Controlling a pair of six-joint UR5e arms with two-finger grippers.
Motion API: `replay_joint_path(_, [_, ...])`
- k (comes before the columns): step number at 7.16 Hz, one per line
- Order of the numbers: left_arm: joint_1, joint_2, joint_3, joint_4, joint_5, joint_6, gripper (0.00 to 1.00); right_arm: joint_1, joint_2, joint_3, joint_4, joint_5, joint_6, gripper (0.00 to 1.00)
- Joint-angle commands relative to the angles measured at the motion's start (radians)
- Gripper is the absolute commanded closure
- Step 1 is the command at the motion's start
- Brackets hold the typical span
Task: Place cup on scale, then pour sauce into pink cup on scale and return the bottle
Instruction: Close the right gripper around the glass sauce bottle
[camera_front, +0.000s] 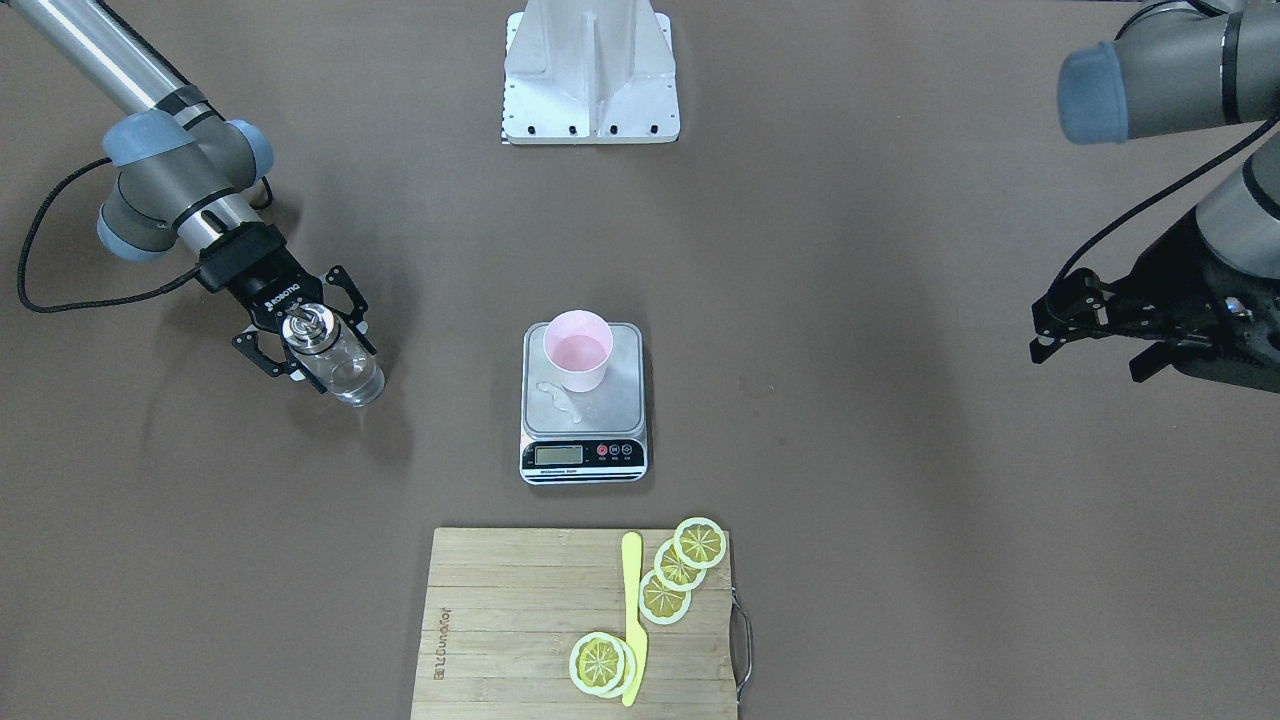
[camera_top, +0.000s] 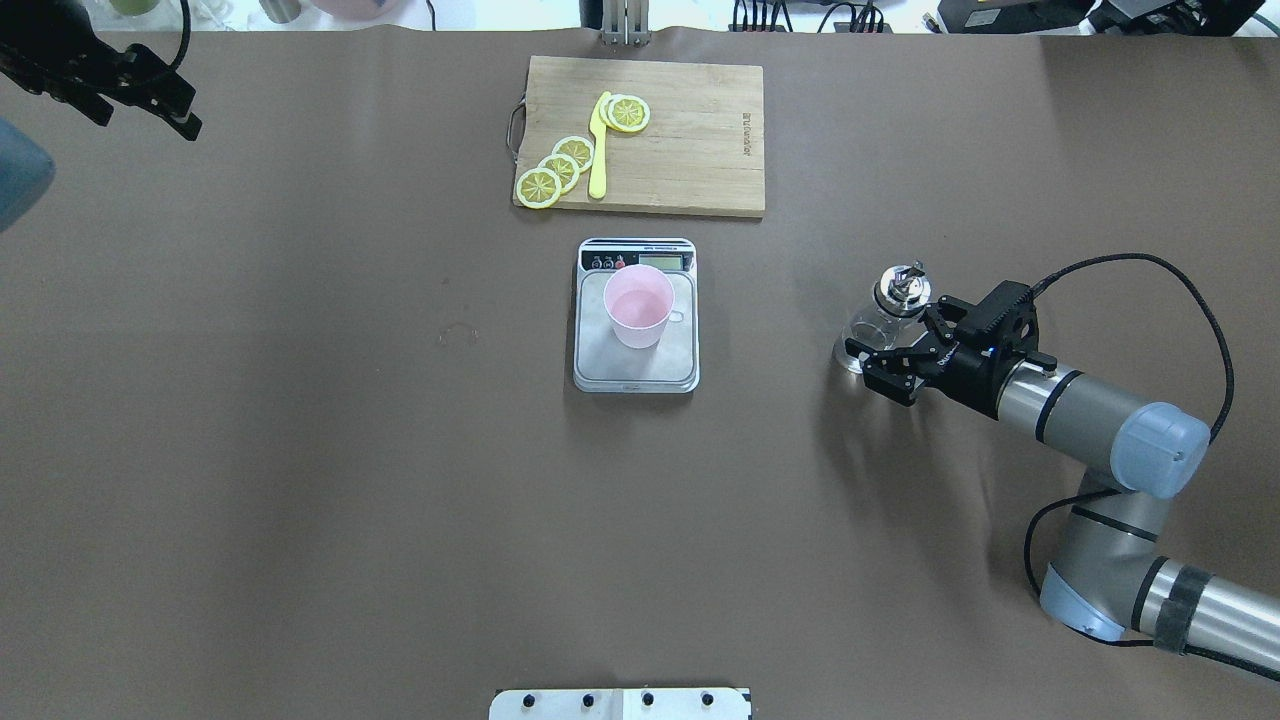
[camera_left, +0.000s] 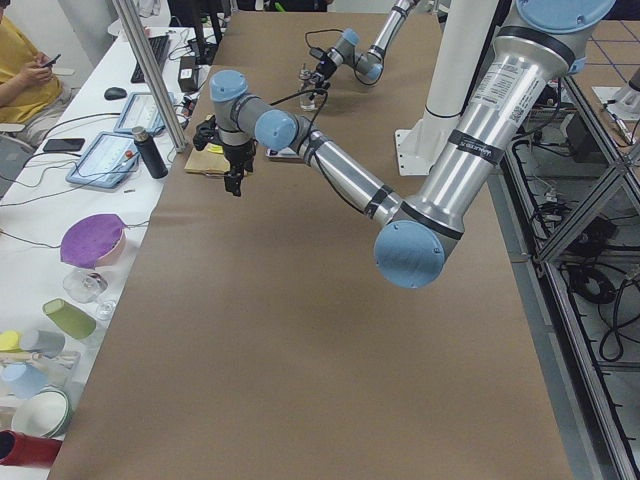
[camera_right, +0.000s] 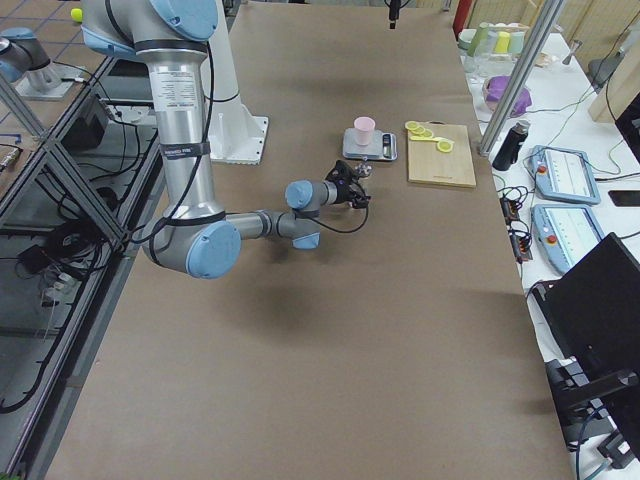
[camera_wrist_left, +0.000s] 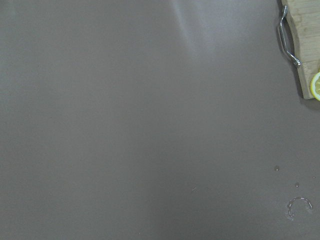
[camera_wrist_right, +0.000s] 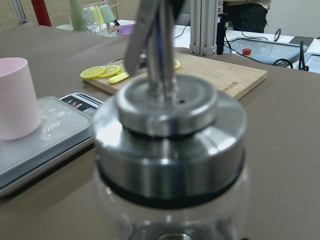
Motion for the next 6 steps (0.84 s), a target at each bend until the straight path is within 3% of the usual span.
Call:
replay_joint_path(1, [0.0, 0.0, 0.001, 0.0, 0.0, 0.001, 0.01, 0.004, 0.003, 0.0, -0.001, 0.0, 0.001, 0.58])
replay_joint_path(2, [0.0, 0.0, 0.001, 0.0, 0.0, 0.0, 0.01, 0.009, 0.005, 0.0, -0.003, 0.0, 0.001, 0.58])
replay_joint_path(4, [0.0, 0.0, 0.001, 0.0, 0.002, 0.001, 0.01, 0.021, 0.032, 0.003, -0.038, 0.0, 0.013, 0.86])
replay_joint_path(6, [-0.017, 0.008, 0.001, -0.003, -0.002, 0.016, 0.02, 0.038, 0.092, 0.015, -0.142, 0.008, 0.012, 0.89])
